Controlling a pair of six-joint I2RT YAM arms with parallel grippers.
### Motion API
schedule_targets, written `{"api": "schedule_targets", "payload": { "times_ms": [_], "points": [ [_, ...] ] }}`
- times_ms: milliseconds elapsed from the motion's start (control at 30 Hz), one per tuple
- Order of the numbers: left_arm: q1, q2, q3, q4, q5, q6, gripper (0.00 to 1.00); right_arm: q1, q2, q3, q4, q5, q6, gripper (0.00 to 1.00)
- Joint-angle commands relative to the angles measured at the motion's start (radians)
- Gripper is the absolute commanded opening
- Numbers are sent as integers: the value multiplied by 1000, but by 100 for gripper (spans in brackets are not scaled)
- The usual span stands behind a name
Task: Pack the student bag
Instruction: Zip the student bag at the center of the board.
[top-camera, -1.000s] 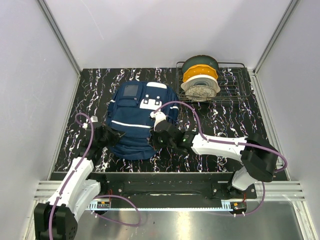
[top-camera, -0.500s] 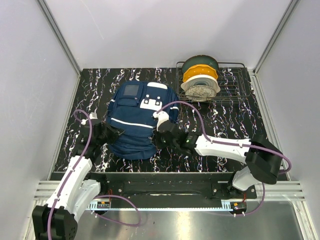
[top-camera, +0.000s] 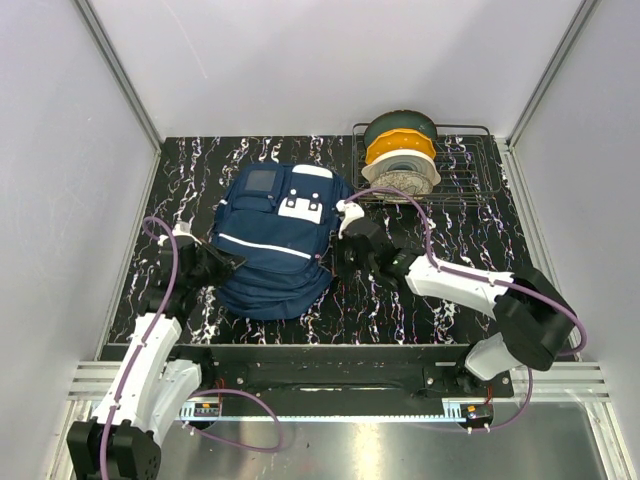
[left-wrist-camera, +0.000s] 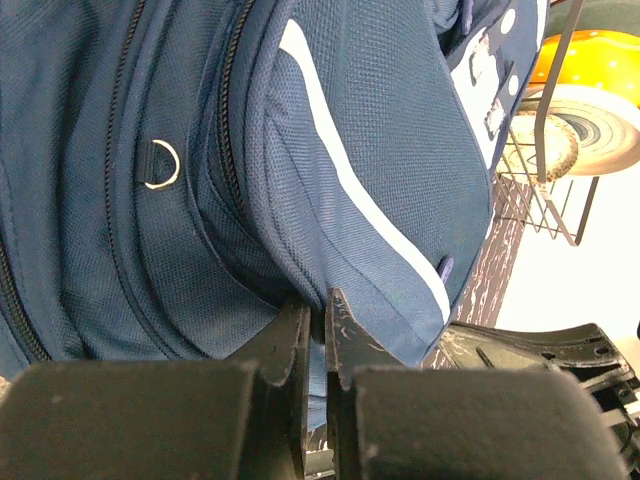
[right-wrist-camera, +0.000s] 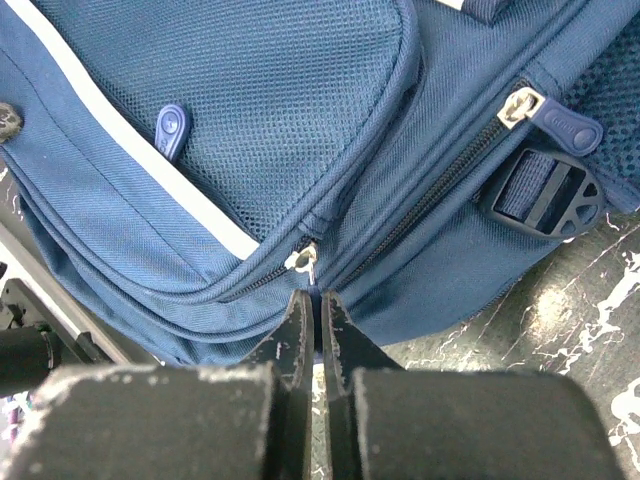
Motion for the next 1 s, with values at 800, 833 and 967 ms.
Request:
{"api": "schedule_targets", "payload": {
  "times_ms": [800,833,967],
  "points": [
    [26,-138,208,-174,95,322,98,-189,31,99,-130,5,-107,31],
    [25,-134,223,-181,82,336,99,-187,25,99,-137,-88,-109,41],
    [25,-68,280,-227,21,383,99,-189,-79,24,-148,-78,-51,67]
  ]
}}
